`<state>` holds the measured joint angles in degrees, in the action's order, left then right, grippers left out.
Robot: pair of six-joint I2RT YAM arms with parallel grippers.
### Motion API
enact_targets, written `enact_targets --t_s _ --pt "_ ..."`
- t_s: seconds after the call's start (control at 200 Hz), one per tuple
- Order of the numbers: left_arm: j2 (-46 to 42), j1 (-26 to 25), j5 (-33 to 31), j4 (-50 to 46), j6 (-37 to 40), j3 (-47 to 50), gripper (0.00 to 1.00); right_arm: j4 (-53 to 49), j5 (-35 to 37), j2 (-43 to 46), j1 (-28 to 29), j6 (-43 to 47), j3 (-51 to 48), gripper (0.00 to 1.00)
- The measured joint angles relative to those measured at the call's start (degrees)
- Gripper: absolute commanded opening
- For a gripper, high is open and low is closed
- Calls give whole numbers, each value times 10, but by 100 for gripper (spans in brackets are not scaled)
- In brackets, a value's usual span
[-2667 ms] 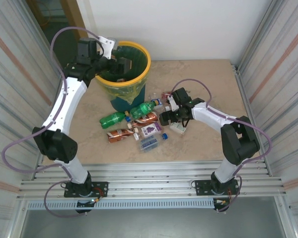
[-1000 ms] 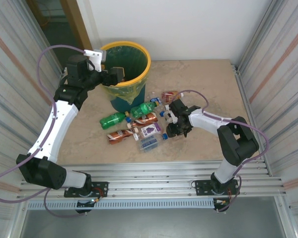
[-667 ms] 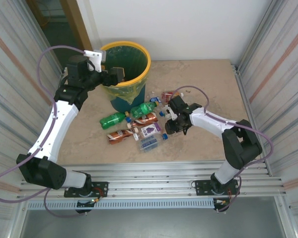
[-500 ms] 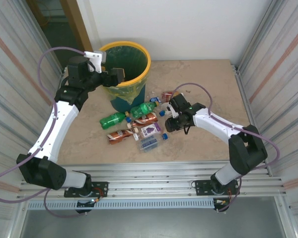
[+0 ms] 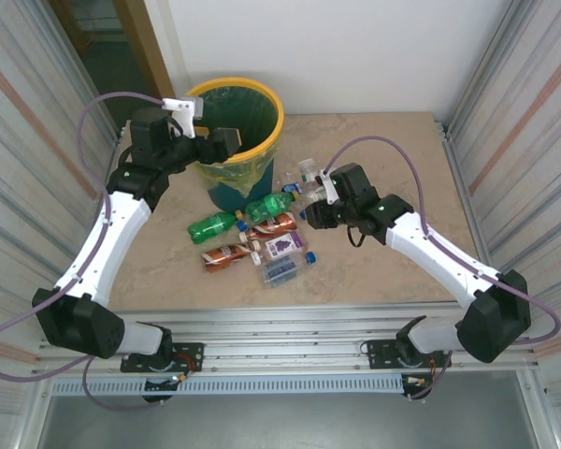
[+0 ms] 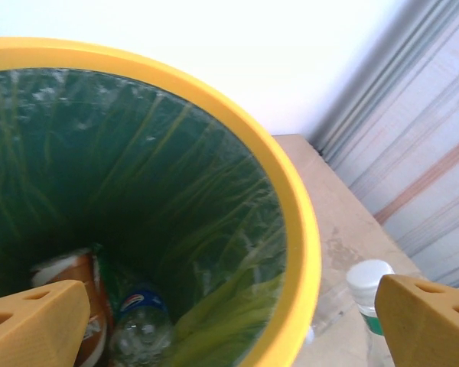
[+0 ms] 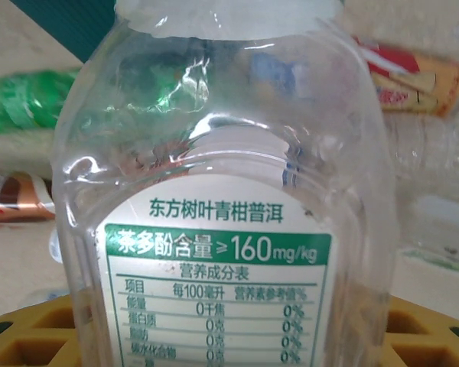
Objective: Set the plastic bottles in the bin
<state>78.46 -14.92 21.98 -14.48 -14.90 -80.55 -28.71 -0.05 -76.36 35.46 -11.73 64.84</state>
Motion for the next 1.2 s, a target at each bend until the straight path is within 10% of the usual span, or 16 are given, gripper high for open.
enact_targets --t_s 0.681,1.202 --pt "97 -135 104 61 -45 -45 89 99 5 33 59 13 24 35" --pt "127 -146 165 97 -90 -58 39 117 24 32 66 25 32 37"
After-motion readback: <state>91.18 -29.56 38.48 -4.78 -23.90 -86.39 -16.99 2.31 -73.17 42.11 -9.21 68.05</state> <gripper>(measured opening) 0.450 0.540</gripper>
